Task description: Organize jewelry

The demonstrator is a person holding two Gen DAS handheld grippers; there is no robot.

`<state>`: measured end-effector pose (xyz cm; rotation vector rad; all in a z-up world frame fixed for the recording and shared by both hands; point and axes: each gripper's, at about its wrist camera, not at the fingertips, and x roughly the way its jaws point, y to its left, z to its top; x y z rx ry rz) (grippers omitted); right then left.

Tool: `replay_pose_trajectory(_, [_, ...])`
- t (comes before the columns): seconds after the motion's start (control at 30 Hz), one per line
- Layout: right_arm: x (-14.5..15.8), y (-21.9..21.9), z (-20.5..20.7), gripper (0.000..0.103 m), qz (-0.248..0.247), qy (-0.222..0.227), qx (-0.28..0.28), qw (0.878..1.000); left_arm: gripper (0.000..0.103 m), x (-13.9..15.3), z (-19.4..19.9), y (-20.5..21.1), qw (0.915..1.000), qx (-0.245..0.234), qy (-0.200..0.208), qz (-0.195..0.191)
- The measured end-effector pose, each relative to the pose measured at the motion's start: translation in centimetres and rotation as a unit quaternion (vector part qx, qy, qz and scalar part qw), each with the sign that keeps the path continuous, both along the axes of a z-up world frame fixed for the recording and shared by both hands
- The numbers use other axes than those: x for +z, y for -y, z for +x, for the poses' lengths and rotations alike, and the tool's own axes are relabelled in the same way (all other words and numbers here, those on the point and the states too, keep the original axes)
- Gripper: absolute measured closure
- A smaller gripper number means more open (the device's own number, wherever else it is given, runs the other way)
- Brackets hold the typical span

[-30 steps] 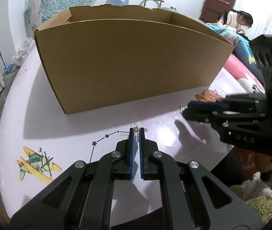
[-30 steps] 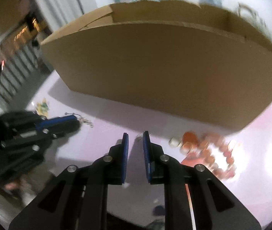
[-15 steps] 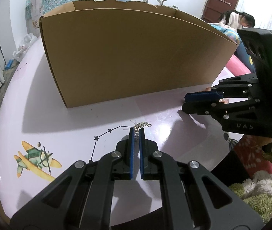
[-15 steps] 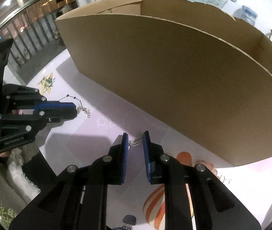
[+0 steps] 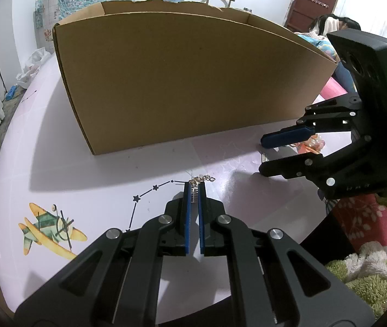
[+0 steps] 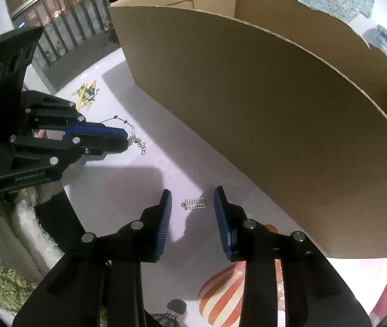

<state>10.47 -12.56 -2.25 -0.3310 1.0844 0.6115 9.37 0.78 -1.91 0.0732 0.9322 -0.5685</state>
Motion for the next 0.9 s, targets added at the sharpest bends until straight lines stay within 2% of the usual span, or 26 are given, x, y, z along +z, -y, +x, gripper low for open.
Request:
replay_pose_trajectory(0.27, [-0.1,-0.2,-0.3,0.072,-0.007,0.008,-0.020,1.000,0.099,0.0,0.0,-0.1,1.0000,0.002,0.000,0.001])
replay_pose_trajectory(0.53, [-0.3,-0.3,-0.4,0.088,0.004,0.006,-0.056,0.998,0.099,0.0,0.1,-0.1,1.0000,0.002,0.001,0.002])
replay_pose_trajectory(0.9, [-0.3,0.4,-1.2,0.088,0.020,0.019,-0.086,0.996,0.099,0.3,-0.3,0.0,0.9999,0.002,0.009,0.004])
